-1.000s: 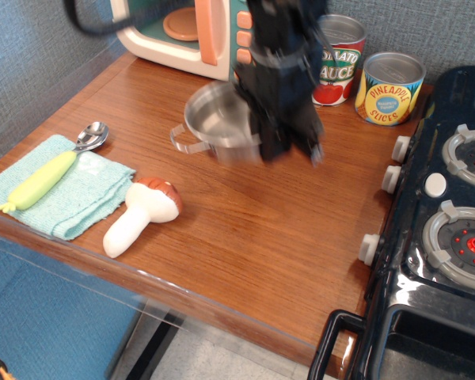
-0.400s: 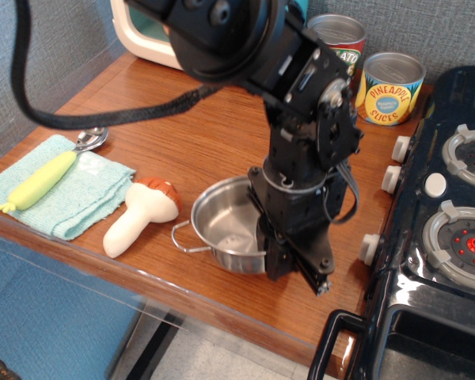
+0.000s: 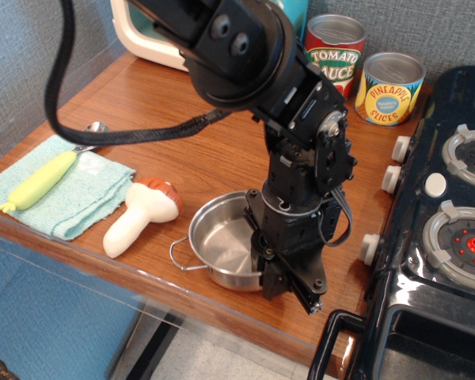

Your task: Put the pot between the mushroom and the stove.

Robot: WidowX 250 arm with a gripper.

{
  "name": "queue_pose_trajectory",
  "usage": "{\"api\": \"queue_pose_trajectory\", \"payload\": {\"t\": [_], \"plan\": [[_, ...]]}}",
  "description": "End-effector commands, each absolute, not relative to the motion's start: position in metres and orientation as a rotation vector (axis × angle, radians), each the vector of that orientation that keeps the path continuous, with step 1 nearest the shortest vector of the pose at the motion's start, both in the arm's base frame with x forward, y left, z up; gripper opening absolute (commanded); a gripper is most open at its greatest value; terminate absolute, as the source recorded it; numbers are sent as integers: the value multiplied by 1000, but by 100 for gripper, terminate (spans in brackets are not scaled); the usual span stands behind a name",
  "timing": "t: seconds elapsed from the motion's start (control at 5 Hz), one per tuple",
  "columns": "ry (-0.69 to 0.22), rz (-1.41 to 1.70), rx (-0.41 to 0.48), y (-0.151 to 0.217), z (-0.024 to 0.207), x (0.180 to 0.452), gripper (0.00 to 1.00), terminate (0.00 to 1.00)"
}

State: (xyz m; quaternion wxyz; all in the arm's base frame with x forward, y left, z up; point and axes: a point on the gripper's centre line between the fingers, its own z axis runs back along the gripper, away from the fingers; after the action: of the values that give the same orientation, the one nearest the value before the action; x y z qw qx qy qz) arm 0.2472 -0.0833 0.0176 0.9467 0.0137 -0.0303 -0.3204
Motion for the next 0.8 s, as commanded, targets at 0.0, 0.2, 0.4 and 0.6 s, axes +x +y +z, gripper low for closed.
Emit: {"api": "queue_pose_trajectory", "payload": {"t": [0.0,0.2,0.4,0.6], "plan": [[-223,-611,-33,-78,84,240,100,0],[-270,-500,-34,-65,105,234,100,0],[-233,-352,11,-53,101,234,100,0],[-219,-286,8,-48,99,233,100,0]]}}
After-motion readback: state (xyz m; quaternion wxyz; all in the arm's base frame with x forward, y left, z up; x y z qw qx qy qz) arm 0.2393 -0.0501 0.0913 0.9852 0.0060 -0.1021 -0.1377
